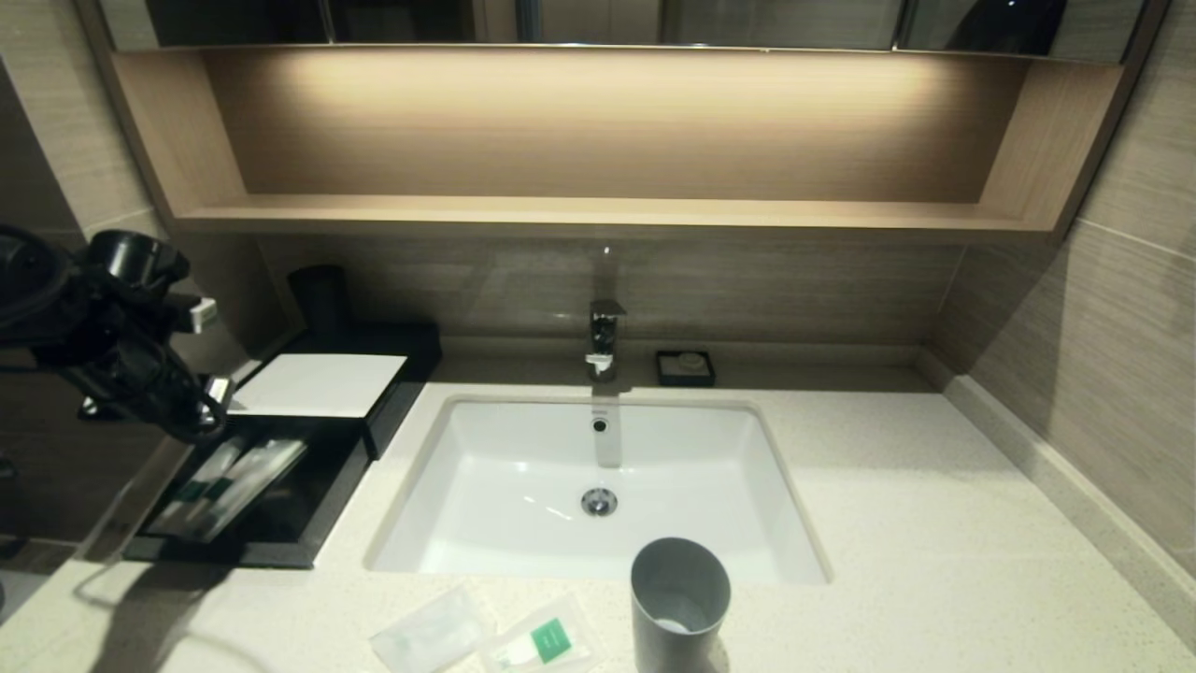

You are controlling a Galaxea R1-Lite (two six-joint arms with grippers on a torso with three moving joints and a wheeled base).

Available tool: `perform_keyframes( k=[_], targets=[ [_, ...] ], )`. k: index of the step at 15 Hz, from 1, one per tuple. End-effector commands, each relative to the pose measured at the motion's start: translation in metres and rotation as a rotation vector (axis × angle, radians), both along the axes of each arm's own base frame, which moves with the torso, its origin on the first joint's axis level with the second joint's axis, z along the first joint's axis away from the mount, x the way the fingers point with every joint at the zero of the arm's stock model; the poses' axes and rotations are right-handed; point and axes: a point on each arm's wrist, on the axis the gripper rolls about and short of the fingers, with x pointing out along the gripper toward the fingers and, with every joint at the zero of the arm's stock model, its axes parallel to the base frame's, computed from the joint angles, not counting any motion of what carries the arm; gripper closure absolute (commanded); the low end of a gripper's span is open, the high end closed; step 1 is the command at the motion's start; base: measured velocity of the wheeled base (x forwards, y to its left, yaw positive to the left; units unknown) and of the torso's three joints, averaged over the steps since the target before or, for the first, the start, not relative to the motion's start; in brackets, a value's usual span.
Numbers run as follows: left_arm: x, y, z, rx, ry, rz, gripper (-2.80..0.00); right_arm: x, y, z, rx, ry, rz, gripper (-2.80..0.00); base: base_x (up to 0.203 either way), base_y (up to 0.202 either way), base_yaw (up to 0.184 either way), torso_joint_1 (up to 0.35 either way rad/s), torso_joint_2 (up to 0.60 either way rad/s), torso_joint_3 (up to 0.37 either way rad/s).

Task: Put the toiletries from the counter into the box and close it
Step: Place the bathroom toiletry into the drawer

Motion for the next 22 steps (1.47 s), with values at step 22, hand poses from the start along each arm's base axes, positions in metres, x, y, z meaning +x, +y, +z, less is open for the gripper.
perform_keyframes(
  k=[22],
  targets=[
    [0.039, 0.017, -0.017, -0.12, 0.298, -0.047, 0.0, 0.0, 0.0, 0.0, 0.0, 0.0, 0.0, 0.0, 0.0, 0.0, 0.0, 0.0, 0.0, 0.0]
  ],
)
